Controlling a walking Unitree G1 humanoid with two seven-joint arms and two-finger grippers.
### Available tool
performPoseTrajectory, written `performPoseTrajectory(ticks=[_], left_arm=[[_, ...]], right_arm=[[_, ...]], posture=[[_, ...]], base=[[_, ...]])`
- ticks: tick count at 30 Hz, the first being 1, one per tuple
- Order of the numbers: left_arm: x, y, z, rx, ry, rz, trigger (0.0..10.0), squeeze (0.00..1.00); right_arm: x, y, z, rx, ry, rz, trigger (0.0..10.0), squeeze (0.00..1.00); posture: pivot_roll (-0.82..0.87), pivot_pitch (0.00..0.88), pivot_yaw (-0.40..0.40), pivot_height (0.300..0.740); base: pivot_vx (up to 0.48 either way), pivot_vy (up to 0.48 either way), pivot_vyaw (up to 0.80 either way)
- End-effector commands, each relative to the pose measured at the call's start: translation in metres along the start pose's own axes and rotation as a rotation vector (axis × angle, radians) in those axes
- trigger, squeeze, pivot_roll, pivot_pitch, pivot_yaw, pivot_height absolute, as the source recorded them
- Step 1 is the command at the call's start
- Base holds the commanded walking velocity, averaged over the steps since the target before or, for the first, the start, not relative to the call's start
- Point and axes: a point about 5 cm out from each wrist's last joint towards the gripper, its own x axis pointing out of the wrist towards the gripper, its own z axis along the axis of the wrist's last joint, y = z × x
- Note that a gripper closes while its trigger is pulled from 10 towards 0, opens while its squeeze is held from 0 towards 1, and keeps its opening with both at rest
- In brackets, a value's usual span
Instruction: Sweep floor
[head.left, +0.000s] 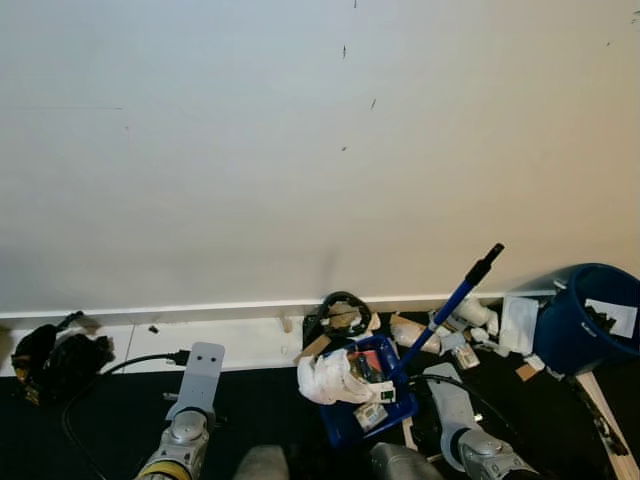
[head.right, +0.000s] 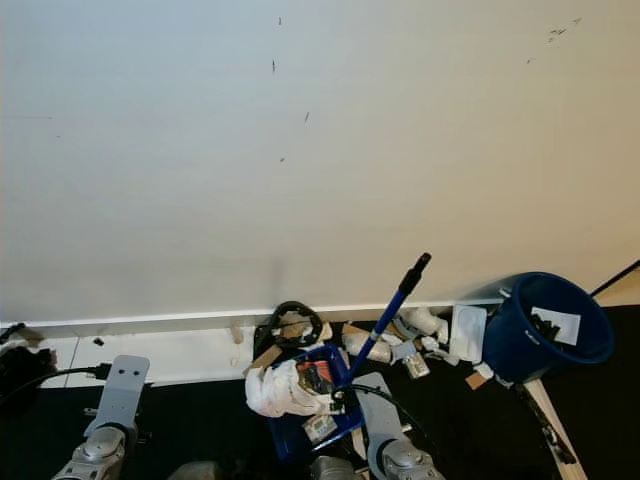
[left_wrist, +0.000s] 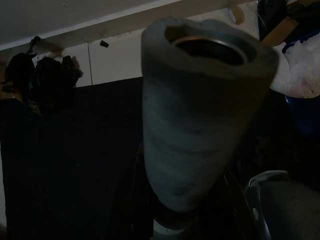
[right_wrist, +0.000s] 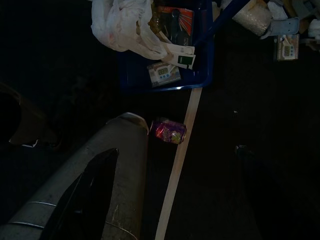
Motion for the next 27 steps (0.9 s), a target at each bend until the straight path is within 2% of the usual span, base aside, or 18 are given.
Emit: performPoseTrajectory(ticks=[1, 8, 13, 14, 18, 27], left_arm=[[-0.002, -0.004, -0.009, -0.04, 0.039, -0.006, 10.0, 0.0], [-0.002, -0.007, -0.009, -0.021, 0.038, -0.026, 10.0, 0.0], [-0.001, -0.003, -0.006, -0.053, 0.028, -0.003, 10.0, 0.0], [-0.002, 0.001, -0.009, -0.049, 0.041, 0.008, 10.0, 0.0], [-0.003, -0.002, -0.014, -0.008, 0.048, -0.019, 10.0, 0.0], [-0.004, 0.004, -0.016, -0.047, 0.042, 0.016, 10.0, 0.0]], right_arm=[[-0.001, -0.006, -0.002, 0.002, 0.011, -0.018, 10.0, 0.0], [-0.001, -0.006, 0.0, 0.027, -0.003, -0.026, 10.0, 0.0], [-0.001, -0.004, -0.004, 0.003, 0.015, -0.009, 10.0, 0.0], [0.0, 0.0, -0.004, -0.008, 0.017, -0.002, 10.0, 0.0], [0.001, -0.001, 0.005, 0.037, -0.017, -0.013, 10.0, 0.0], [0.0, 0.003, -0.002, -0.011, 0.016, 0.011, 10.0, 0.0]], posture=[[0.15, 0.0, -0.096, 0.74], [0.15, 0.0, -0.096, 0.74], [0.18, 0.0, -0.118, 0.74], [0.16, 0.0, -0.092, 0.74], [0.17, 0.0, -0.096, 0.74], [0.18, 0.0, -0.104, 0.74]], base=[[0.0, 0.0, 0.0], [0.0, 0.0, 0.0], [0.0, 0.0, 0.0], [0.0, 0.0, 0.0], [0.0, 0.0, 0.0], [0.0, 0.0, 0.0]])
